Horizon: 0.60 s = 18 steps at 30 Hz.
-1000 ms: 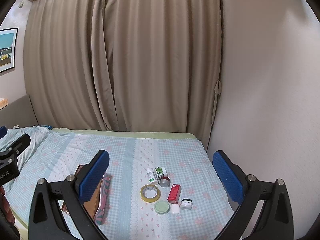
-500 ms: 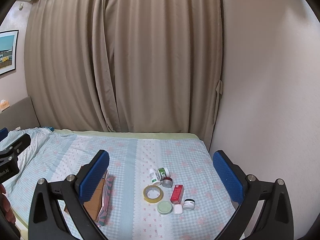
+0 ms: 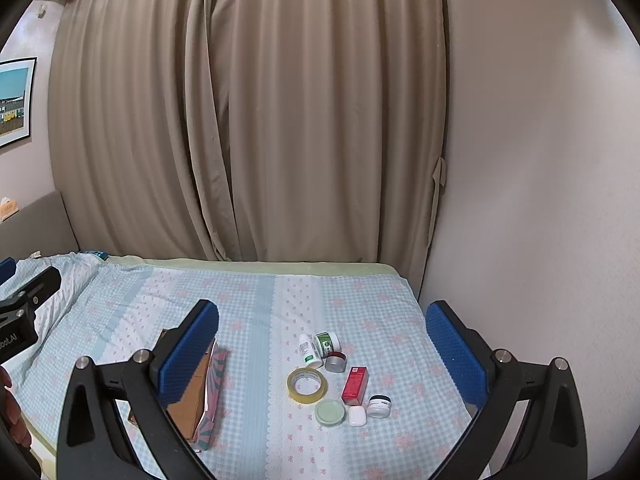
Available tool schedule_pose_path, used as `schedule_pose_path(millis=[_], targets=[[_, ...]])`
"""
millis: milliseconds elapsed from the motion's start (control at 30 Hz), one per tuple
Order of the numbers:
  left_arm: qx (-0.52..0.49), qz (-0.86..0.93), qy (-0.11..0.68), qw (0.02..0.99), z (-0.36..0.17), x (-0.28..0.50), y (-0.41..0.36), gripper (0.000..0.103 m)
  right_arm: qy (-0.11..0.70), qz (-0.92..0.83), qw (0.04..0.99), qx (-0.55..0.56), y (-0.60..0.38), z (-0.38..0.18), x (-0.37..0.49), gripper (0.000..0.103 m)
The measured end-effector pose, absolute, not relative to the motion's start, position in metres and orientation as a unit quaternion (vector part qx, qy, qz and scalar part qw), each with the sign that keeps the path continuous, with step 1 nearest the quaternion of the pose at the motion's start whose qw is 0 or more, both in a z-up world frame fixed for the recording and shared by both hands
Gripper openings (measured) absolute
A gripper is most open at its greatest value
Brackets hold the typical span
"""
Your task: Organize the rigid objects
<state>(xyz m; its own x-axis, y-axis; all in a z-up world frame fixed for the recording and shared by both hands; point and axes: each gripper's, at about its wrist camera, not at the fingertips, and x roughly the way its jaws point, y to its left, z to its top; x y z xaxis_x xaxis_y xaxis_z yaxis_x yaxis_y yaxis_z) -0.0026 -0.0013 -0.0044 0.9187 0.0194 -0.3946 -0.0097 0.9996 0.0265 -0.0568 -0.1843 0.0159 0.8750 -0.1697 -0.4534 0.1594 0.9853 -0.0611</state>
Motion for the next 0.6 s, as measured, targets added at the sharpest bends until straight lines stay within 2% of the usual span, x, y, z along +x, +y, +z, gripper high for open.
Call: schedule_pose_path(millis=[600], targets=[[0.019,0.016,0.205,0.978,-0.0060,0.0012,0.0016,0.103,0.238,-0.081,0.968,-0.009,-0.1800,0.0173,-0.0591,0.103]])
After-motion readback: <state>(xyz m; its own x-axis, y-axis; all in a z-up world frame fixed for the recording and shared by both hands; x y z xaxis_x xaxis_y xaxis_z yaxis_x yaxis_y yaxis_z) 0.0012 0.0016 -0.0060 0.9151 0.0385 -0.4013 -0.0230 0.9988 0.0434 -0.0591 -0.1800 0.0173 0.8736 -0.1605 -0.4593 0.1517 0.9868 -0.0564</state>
